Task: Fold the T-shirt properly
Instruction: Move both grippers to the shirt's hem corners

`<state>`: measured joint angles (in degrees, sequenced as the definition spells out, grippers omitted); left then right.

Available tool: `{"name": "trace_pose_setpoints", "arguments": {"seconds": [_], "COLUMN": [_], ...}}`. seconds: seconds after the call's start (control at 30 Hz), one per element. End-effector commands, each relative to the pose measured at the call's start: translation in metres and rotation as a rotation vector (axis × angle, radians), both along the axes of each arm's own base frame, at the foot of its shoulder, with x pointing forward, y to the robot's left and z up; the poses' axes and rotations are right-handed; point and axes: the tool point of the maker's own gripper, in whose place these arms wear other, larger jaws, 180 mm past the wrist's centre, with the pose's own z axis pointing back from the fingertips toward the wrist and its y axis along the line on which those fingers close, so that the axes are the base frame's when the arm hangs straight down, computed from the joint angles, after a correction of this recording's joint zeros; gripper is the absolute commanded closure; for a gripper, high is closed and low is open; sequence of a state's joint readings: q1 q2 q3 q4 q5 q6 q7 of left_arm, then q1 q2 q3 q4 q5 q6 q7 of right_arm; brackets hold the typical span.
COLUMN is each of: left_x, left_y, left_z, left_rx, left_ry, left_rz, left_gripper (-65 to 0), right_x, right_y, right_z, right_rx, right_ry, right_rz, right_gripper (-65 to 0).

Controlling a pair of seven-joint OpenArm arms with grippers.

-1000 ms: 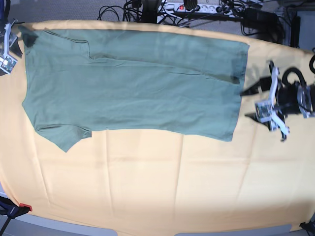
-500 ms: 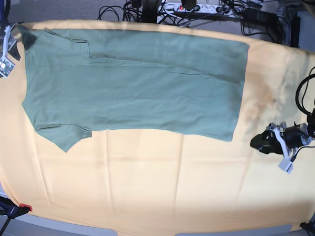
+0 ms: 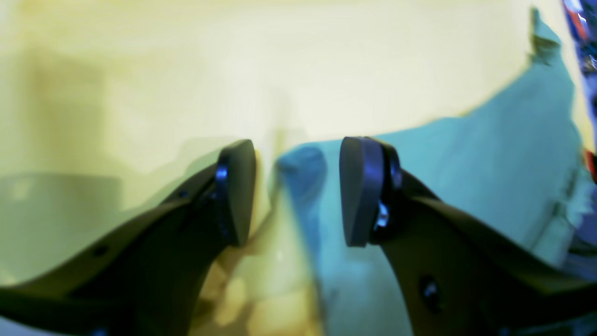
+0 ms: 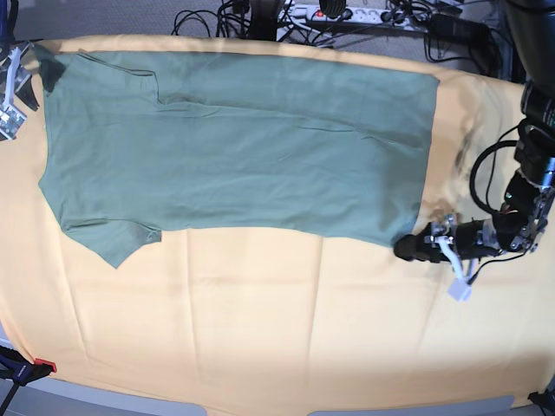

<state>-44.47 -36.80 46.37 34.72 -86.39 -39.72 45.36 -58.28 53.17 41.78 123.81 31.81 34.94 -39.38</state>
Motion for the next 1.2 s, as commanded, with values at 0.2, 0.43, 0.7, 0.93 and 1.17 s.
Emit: {"name": "trace_pose_setpoints", "arguments": {"seconds": [0.2, 0.43, 0.7, 0.93, 1.17], "left_x": [-0.024, -0.018, 0.001, 0.009, 0.009], "left_y": [-0.015, -0.019, -0.02, -0.022, -0.022], "left_z": [-0.01, -0.001, 0.02, 0.029, 0.029], "left_rx": [0.078, 0.075, 0.072, 0.067, 0.067], "left_ry": [0.11, 0.084, 0.024, -0.004, -0.003], "left_rz": [-0.169, -0.181, -0.169, -0.165, -0.166], "left_gripper": [-31.1, -0.9, 0.0, 0.0, 0.0], "right_x": [0.015, 0.038, 0.061, 0.107, 0.169], "right_y": [0.003, 0.021, 0.031, 0.017, 0.0], "right_z": [0.013, 0.035, 0.057, 0.041, 0.0], "right_rx": [0.0, 0.164, 0.451, 0.595, 0.697], "right_ry": [-0.063, -0.243, -0.478, -0.565, -0.496], "right_rz": [0.017, -0.021, -0.208, -0.326, -0.423], "right_gripper": [-35.2, -35.1, -35.2, -35.2, -35.2]}}
